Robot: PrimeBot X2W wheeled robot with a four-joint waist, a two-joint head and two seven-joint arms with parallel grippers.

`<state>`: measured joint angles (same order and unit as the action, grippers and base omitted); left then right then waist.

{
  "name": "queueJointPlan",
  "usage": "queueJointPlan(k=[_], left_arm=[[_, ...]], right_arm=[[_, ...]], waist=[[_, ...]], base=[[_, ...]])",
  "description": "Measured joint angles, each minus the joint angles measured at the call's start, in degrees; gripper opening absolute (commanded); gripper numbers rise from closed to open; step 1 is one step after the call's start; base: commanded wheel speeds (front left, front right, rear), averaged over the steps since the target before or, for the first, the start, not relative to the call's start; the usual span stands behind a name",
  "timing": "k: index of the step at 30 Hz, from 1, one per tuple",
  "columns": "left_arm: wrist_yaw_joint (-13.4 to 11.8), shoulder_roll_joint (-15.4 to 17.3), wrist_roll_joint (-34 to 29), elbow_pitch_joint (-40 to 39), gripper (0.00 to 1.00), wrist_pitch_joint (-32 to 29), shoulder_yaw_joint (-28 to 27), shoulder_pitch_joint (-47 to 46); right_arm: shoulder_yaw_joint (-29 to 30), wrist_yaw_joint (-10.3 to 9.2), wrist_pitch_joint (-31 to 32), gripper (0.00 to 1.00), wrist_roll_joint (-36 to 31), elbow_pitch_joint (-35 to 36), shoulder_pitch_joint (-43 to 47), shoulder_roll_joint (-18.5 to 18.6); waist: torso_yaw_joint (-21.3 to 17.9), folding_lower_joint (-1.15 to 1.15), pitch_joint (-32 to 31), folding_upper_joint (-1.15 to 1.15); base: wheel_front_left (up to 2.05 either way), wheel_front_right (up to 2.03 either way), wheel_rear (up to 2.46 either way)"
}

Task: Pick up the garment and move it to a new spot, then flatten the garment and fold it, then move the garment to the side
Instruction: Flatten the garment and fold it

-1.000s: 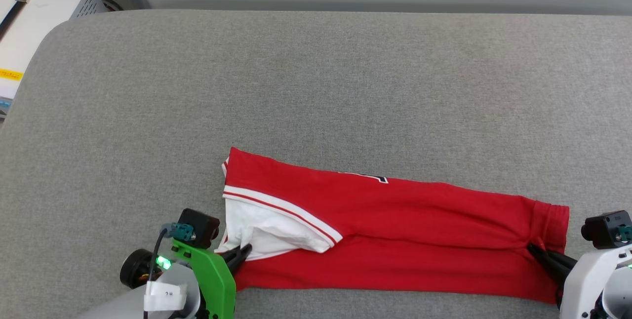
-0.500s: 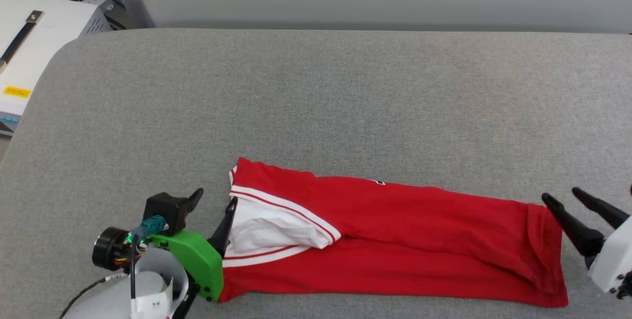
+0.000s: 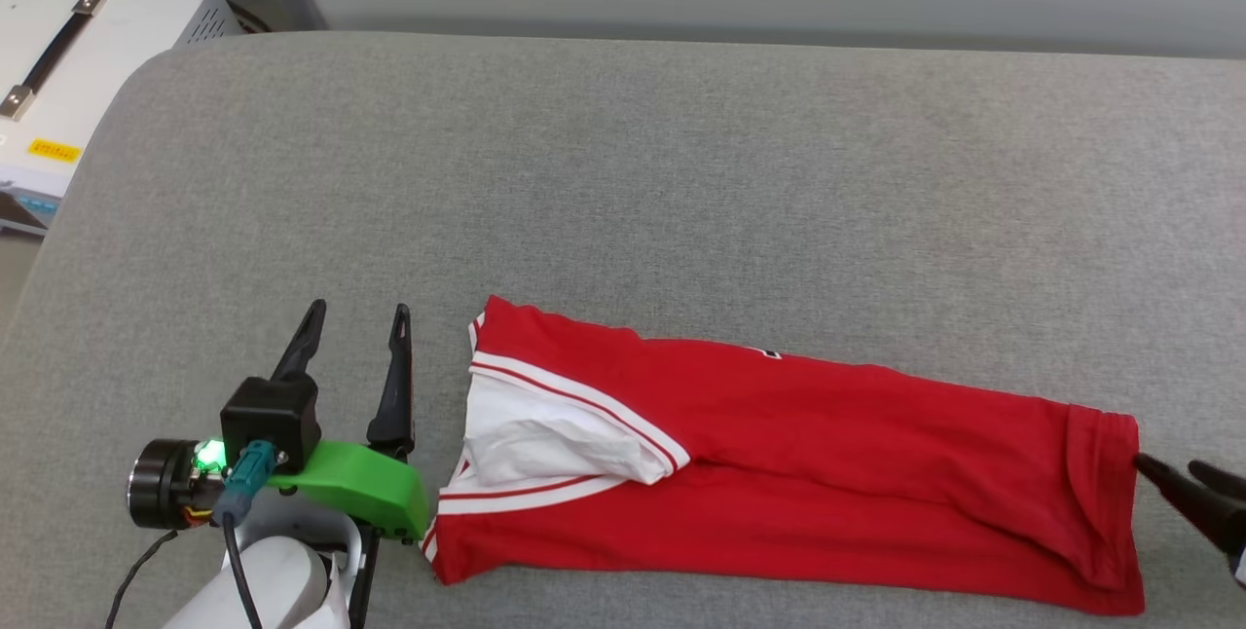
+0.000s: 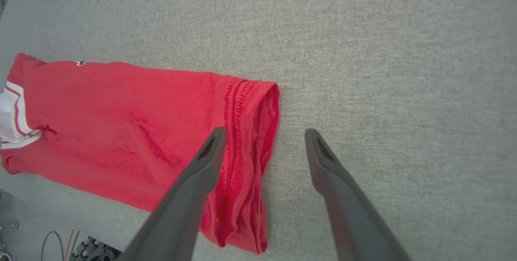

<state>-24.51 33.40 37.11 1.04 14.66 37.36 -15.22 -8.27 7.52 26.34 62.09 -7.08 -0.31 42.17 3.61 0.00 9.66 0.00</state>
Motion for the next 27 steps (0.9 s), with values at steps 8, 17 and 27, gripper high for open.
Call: queueJointPlan(k=[8, 17, 27], left_arm=[[2.76, -7.06, -8.61, -0.64, 1.00, 0.00, -10.61, 6.18], [8.34, -14.56, -17.79, -1.31, 1.00, 0.00, -18.07, 10.06], [13.61, -20.72, -24.60, -0.40, 1.00, 0.00, -25.29, 13.06]], right_arm=[[-3.65, 0.01, 1.99, 1.00, 0.32, -4.83, -0.48, -4.48], [-8.79, 0.00, 1.09, 1.00, 0.32, -7.50, -4.86, -6.88], [-11.01, 0.01, -4.86, 0.00, 0.36, -10.82, -5.84, -6.28]], waist=[[1.33, 0.00, 1.48, 0.00], [1.80, 0.00, 1.83, 0.00], [1.75, 0.00, 0.26, 0.00]], base=[[0.00, 0.00, 0.00], [0.00, 0.00, 0.00], [0.00, 0.00, 0.00]])
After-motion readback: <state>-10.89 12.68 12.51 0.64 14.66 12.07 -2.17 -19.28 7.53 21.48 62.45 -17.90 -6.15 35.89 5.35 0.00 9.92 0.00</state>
